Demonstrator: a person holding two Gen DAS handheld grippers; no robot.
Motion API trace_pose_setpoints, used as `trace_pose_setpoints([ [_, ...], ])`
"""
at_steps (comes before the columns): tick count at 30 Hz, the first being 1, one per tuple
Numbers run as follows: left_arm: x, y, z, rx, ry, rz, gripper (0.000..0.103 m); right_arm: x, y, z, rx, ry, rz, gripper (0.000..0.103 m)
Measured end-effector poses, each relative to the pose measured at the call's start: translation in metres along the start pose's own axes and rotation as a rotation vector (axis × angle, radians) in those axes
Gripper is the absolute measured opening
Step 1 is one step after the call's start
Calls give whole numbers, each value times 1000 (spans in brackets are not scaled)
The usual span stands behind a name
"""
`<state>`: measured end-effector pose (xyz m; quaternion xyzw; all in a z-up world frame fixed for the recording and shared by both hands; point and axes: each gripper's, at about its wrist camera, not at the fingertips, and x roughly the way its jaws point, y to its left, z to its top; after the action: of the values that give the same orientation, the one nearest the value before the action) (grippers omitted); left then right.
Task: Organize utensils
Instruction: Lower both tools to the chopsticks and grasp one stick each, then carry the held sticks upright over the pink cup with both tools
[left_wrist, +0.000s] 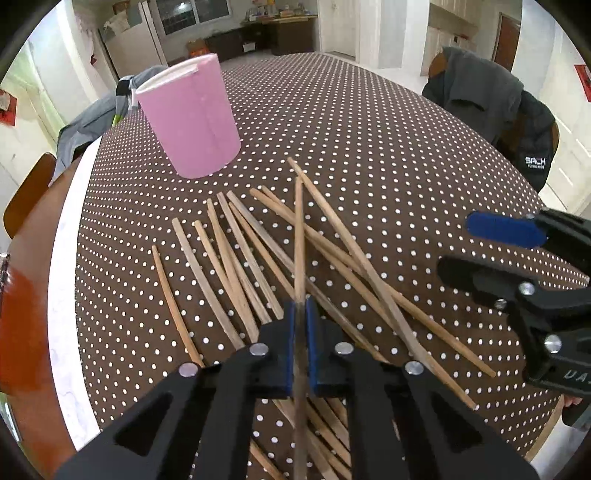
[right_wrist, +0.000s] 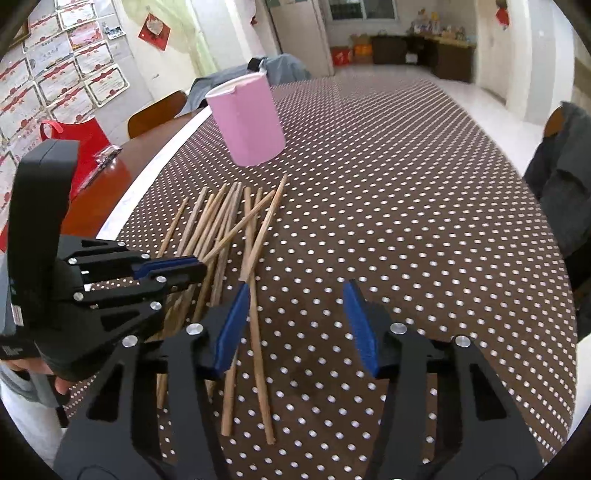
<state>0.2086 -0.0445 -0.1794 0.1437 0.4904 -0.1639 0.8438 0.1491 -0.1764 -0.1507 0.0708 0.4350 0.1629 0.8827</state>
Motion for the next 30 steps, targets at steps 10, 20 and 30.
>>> trace_pose_setpoints([
  [10, -34, 43, 8, -182, -130, -1, 6, 35, 17, 41, 10, 132, 70, 35],
  [20, -56, 66, 8, -301, -196, -43, 6, 65, 13, 53, 83, 235, 142, 11],
  [30, -72, 70, 16, -321, -263, -92, 6, 45, 3, 59, 76, 173, 189, 7],
])
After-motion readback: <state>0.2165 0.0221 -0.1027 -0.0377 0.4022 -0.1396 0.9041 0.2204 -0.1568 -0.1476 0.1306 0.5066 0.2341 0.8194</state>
